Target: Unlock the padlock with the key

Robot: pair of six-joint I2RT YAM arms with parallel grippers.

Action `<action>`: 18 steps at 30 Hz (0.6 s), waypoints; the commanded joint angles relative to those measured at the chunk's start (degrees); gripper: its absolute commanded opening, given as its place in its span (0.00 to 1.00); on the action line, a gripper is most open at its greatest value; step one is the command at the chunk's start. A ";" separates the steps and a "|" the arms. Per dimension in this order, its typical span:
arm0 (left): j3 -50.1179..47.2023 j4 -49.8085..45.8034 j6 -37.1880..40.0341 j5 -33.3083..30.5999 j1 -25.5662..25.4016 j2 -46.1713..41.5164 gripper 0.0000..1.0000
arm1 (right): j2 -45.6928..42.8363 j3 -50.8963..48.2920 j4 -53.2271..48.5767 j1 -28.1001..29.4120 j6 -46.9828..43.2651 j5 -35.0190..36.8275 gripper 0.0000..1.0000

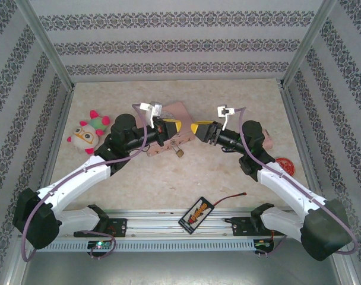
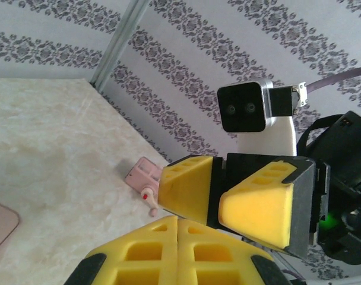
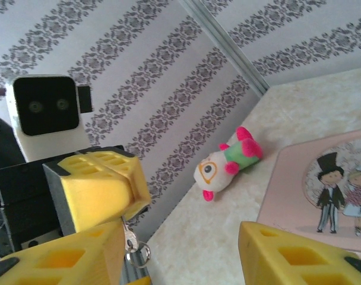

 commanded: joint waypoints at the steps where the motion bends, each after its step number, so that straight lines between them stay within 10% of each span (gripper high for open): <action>1: 2.05 6.42 -2.48 2.72 0.69 0.46 0.00 | 0.88 0.57 7.08 0.52 2.44 -3.81 0.52; 18: 0.85 17.10 -9.78 2.84 0.82 4.27 0.00 | 4.37 0.67 13.36 5.77 3.22 -4.51 0.41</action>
